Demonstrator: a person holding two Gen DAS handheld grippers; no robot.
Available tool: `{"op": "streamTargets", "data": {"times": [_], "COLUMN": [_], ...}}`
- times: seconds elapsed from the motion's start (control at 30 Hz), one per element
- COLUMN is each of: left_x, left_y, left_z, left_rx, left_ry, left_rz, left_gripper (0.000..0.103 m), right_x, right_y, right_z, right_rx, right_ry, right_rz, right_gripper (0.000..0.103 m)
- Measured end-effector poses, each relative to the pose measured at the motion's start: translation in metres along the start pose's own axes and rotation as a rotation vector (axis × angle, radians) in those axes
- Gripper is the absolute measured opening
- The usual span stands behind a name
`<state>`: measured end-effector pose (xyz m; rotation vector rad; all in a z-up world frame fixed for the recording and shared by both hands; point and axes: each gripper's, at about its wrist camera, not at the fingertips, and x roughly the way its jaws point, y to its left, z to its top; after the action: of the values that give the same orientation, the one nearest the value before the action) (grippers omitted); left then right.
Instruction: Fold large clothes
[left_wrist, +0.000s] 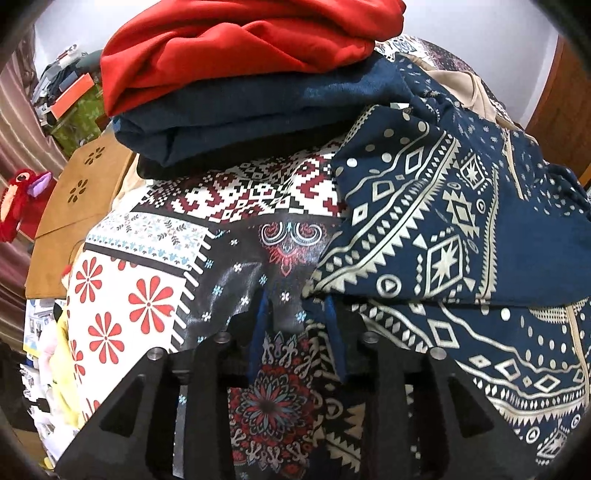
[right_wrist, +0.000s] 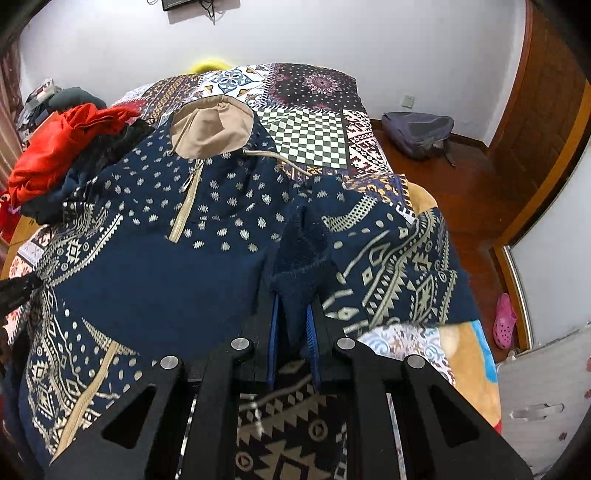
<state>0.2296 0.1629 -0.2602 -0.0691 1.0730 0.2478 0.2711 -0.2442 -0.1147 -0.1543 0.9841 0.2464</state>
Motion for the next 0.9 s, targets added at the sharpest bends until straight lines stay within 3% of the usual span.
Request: {"op": "streamTargets", "data": {"times": [0.2, 0.47, 0.53, 0.6, 0.7, 0.9], "left_x": [-0.011, -0.050, -0.067, -0.083, -0.101, -0.115], "left_y": [0.002, -0.008, -0.014, -0.021, -0.032, -0.074], "left_z": [-0.008, -0.009, -0.004, 0.002, 0.013, 0.037], "left_rx": [0.038, 0.079, 0.091, 0.101, 0.120, 0.182], "left_ry": [0.016, -0.036, -0.076, -0.123, -0.180, -0.237], "left_rz": [0.022, 0.008, 0.002, -0.007, -0.016, -0.066], "left_gripper": [0.040, 0.043, 0.048, 0.058, 0.070, 0.081], "right_x": [-0.014, -0.047, -0.055, -0.065, -0.078, -0.081], "right_y": [-0.008, -0.029, -0.034, -0.040, -0.048, -0.077], "right_z": [-0.002, 0.002, 0.003, 0.004, 0.005, 0.003], "right_rx": [-0.018, 0.060, 0.081, 0.103, 0.137, 0.239], "right_ry": [0.018, -0.046, -0.070, -0.105, -0.161, -0.150], "right_rz": [-0.116, -0.120, -0.120, -0.126, -0.140, -0.089], "right_gripper": [0.016, 0.019, 0.026, 0.045, 0.064, 0.067]}}
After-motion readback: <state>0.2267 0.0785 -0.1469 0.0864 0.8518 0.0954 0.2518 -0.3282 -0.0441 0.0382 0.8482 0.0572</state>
